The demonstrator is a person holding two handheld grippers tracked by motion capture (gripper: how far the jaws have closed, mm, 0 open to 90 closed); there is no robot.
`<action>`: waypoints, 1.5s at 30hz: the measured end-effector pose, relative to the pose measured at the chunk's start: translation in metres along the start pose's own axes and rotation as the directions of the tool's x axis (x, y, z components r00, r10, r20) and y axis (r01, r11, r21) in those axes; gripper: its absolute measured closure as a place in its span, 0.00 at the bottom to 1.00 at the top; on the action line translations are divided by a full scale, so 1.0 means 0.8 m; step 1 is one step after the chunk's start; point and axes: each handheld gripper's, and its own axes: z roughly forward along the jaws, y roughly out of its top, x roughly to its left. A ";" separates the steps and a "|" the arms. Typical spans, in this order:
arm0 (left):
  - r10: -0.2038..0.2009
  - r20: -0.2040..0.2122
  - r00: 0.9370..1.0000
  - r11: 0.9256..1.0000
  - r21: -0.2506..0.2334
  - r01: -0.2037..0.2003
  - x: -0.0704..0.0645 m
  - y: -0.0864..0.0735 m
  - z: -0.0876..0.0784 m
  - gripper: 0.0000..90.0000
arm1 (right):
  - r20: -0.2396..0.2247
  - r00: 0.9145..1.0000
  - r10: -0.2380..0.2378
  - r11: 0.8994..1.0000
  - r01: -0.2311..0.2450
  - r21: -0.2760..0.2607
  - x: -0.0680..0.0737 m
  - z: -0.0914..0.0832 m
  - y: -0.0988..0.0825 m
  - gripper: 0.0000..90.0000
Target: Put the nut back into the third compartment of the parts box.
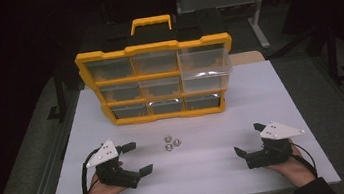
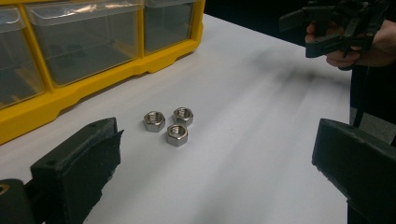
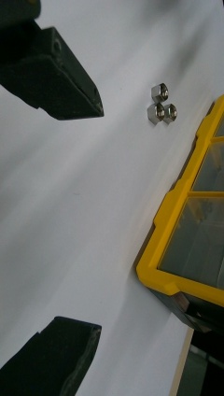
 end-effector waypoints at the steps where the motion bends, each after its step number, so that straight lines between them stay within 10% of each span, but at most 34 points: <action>1: 0.005 0.005 1.000 1.000 0.008 -0.005 0.000 0.003 0.004 0.01 | -0.001 1.000 -0.003 1.000 0.003 0.000 0.000 0.000 0.000 0.00; 45: 0.025 0.066 0.998 0.997 0.077 -0.030 0.021 0.069 0.073 0.01 | -0.011 1.000 -0.001 1.000 0.001 -0.017 0.002 -0.001 0.005 0.00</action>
